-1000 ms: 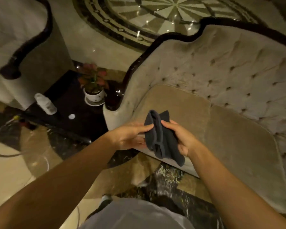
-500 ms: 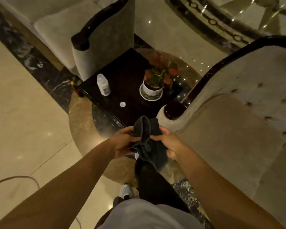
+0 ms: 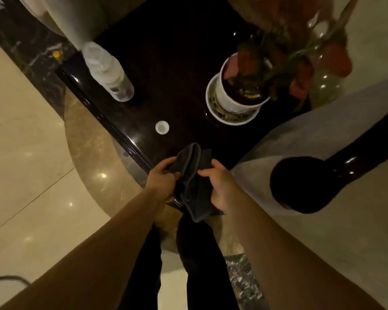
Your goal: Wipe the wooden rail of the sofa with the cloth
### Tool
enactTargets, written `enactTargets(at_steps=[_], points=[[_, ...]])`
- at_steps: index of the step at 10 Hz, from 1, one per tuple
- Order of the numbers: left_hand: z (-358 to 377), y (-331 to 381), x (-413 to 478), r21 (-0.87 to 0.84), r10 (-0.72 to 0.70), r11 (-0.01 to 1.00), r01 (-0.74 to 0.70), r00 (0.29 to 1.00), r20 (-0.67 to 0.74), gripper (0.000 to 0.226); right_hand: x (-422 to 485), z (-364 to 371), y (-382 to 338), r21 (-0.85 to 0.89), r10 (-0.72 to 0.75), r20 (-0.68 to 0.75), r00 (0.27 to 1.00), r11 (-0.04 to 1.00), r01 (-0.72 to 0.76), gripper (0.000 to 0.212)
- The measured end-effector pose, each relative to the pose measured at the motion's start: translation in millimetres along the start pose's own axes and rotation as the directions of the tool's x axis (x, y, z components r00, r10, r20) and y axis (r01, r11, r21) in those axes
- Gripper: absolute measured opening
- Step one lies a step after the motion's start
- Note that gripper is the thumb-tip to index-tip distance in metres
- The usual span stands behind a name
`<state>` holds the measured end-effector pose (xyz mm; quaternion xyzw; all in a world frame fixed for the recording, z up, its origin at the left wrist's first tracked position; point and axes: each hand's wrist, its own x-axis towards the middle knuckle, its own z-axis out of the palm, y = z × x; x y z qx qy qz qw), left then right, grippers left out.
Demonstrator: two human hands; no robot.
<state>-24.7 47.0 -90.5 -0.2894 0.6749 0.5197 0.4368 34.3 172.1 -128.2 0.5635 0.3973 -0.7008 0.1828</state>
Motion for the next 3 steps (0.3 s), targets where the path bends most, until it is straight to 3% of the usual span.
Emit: enactTargets(at_steps=[1, 2, 3], points=[[1, -8, 33, -0.021, -0.056, 0.998, 0.056, 0.998, -0.009, 0.050, 30, 9, 6, -0.169, -0.048, -0.074, 0.996, 0.985, 0.035, 0.066], [-11, -3, 36, 0.008, -0.086, 0.996, 0.086, 0.996, 0.033, 0.054, 25, 4, 1, -0.297, -0.131, -0.101, 0.986, 0.950, 0.095, 0.062], [-31, 10, 10, 0.139, -0.033, 0.990, 0.029, 0.999, 0.029, 0.053, -10, -7, -1, -0.552, -0.246, -0.183, 0.952, 0.827, 0.108, 0.055]])
